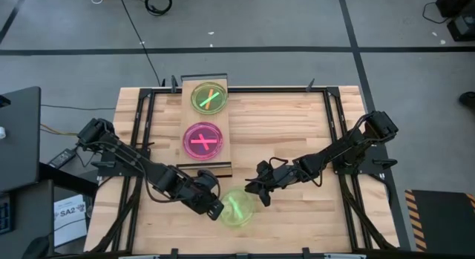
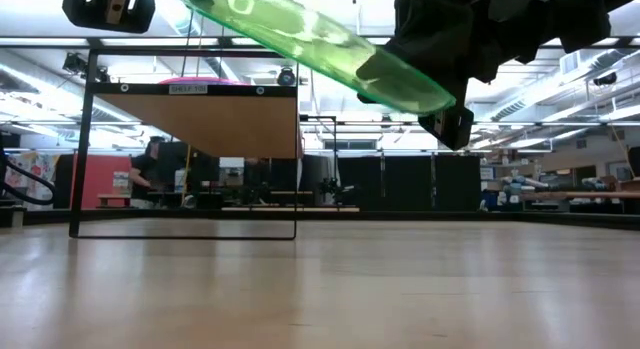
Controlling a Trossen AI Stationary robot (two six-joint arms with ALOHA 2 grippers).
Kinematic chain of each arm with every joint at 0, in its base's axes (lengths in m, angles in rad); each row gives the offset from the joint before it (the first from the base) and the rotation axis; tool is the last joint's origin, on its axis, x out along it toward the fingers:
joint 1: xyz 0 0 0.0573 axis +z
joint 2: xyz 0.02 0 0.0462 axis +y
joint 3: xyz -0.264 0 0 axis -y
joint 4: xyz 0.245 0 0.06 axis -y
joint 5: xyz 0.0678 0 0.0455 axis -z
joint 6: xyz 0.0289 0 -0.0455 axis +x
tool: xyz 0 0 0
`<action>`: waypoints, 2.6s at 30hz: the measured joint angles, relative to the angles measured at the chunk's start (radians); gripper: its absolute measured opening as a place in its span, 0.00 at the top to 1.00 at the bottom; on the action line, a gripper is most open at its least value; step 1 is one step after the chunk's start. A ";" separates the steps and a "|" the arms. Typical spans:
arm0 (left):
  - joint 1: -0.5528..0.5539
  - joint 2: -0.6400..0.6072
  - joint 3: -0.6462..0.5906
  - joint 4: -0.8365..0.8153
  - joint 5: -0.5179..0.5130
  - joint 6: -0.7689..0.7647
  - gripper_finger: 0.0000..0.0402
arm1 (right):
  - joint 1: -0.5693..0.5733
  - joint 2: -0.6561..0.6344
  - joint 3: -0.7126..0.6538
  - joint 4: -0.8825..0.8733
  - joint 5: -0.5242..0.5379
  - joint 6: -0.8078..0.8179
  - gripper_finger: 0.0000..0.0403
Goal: Place and stack plates onto a shelf
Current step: Stack the green plate on top of the pink plate on the shelf
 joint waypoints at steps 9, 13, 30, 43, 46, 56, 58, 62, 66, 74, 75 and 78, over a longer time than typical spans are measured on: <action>0.000 0.000 0.000 -0.011 -0.009 0.016 0.94 | -0.013 0.000 0.000 0.017 -0.274 -0.103 0.71; 0.000 0.000 0.000 -0.012 -0.011 0.024 0.98 | -0.012 -0.004 0.000 0.012 -0.355 -0.104 0.71; -0.003 -0.007 0.000 -0.009 0.014 0.061 0.98 | -0.038 -0.277 0.000 -0.201 -0.403 -0.241 0.71; -0.001 -0.140 0.021 0.003 0.012 0.130 0.98 | -0.043 -0.574 0.000 -0.579 -0.198 -0.399 0.71; 0.018 -0.191 0.025 -0.002 -0.004 0.155 0.98 | -0.043 -0.603 -0.001 -0.609 -0.160 -0.415 0.71; 0.160 -0.392 0.025 -0.217 -0.034 0.189 0.98 | -0.043 -0.599 -0.001 -0.614 -0.138 -0.420 0.71; 0.204 -0.427 0.025 -0.291 -0.037 0.190 0.98 | -0.043 -0.595 -0.001 -0.616 -0.138 -0.420 0.71; 0.301 -0.479 0.024 -0.436 -0.041 0.192 0.98 | -0.043 -0.586 -0.001 -0.619 -0.138 -0.420 0.71; 0.400 -0.504 0.024 -0.562 -0.051 0.191 0.98 | -0.043 -0.586 -0.001 -0.614 -0.138 -0.420 0.71; 0.559 -0.488 0.022 -0.696 -0.056 0.234 0.98 | -0.043 -0.586 -0.001 -0.615 -0.138 -0.420 0.71; 0.571 -0.484 0.022 -0.693 -0.057 0.243 0.98 | -0.043 -0.586 -0.001 -0.615 -0.138 -0.420 0.71; 0.605 -0.475 0.022 -0.689 -0.052 0.263 0.98 | -0.043 -0.586 -0.001 -0.614 -0.137 -0.420 0.71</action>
